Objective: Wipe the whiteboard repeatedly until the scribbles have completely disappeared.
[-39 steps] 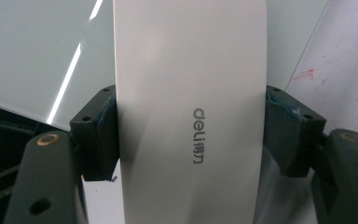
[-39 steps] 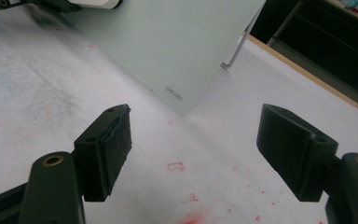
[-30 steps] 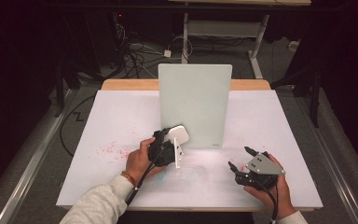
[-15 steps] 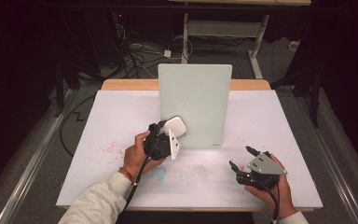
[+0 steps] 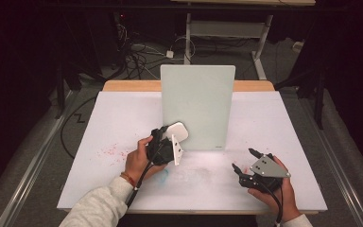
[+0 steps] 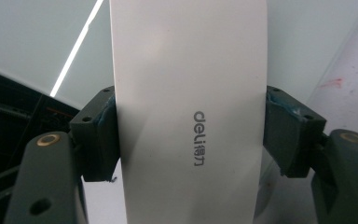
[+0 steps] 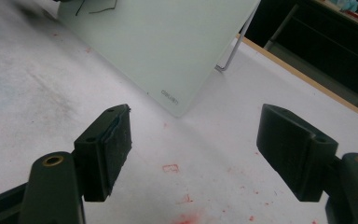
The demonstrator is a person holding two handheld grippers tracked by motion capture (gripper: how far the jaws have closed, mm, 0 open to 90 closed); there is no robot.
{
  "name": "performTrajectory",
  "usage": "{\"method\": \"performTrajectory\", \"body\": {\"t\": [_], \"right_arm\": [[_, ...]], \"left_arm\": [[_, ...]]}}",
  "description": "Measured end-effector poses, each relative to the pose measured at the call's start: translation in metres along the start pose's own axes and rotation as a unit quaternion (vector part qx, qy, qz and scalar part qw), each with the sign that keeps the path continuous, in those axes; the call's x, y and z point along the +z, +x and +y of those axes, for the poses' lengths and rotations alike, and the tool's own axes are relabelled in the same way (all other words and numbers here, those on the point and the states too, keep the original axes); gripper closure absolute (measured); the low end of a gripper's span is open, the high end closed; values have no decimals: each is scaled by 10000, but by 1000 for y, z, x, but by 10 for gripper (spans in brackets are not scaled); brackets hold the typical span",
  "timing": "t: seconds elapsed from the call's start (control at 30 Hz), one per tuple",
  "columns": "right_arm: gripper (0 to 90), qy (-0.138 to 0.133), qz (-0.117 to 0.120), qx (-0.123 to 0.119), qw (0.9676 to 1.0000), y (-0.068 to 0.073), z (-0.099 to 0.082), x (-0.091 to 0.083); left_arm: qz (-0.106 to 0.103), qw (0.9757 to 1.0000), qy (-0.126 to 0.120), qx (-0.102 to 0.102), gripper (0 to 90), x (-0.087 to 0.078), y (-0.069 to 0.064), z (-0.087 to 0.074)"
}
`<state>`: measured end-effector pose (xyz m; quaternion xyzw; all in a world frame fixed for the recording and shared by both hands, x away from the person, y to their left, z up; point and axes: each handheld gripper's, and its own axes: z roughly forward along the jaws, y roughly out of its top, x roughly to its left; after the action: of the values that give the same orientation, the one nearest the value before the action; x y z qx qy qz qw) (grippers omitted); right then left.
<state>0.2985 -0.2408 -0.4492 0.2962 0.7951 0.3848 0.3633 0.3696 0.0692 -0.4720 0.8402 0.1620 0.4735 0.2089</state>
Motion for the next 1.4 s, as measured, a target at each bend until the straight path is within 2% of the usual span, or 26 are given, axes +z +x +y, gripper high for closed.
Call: {"method": "performTrajectory", "body": {"t": [0.23, 0.4, 0.43, 0.47, 0.53, 0.6, 0.7, 0.77, 0.9, 0.93, 0.97, 1.03, 1.13, 1.23, 1.3, 1.4], "right_arm": [[268, 22, 14, -5, 10000, 1, 0, 1], [268, 36, 32, -16, 10000, 1, -1, 2], [268, 44, 30, -12, 10000, 1, -1, 2], [268, 50, 31, -22, 10000, 2, 0, 3], [267, 50, 39, -21, 10000, 2, 0, 3], [267, 55, 33, -28, 10000, 2, -1, 3], [268, 43, 12, -26, 10000, 0, -1, 2], [267, 46, -2, -3, 10000, 0, -1, 1], [268, 58, -14, -7, 10000, -1, -2, 1], [267, 59, -16, -14, 10000, -1, -1, 1], [267, 51, -24, -11, 10000, 0, -1, 1], [267, 56, -46, -24, 10000, 0, 0, 1], [267, 69, -49, -28, 10000, 0, -1, 1], [267, 72, -42, -37, 10000, 1, -1, 2], [267, 67, -41, -36, 10000, 1, -1, 2], [268, 64, -29, -38, 10000, 1, -1, 2]], "left_arm": [[-61, 9999, 60, 142, 284, 2, -9, 2], [-33, 9994, 109, 334, 284, 5, -18, 9], [28, 9977, 199, 645, 284, 5, -25, 14], [50, 9960, 234, 856, 284, 6, -28, 16], [79, 9929, 256, 1155, 285, 7, -33, 19], [77, 9923, 257, 1207, 286, 7, -33, 19], [-82, 9923, 266, 1210, 286, 6, -27, 15], [-133, 9888, 376, 1436, 286, 4, -21, 6], [-194, 9864, 454, 1568, 286, 2, -15, -4], [-230, 9844, 530, 1663, 286, 0, -11, -9], [-230, 9844, 530, 1663, 286, 0, -11, -9], [-232, 9823, 598, 1760, 286, -1, -7, -17], [-229, 9828, 612, 1729, 286, -3, -4, -22], [-162, 9803, 685, 1843, 286, -3, -3, -27], [-156, 9807, 684, 1822, 286, -3, -3, -28], [-71, 9792, 725, 1892, 285, -2, -8, -22]]}}
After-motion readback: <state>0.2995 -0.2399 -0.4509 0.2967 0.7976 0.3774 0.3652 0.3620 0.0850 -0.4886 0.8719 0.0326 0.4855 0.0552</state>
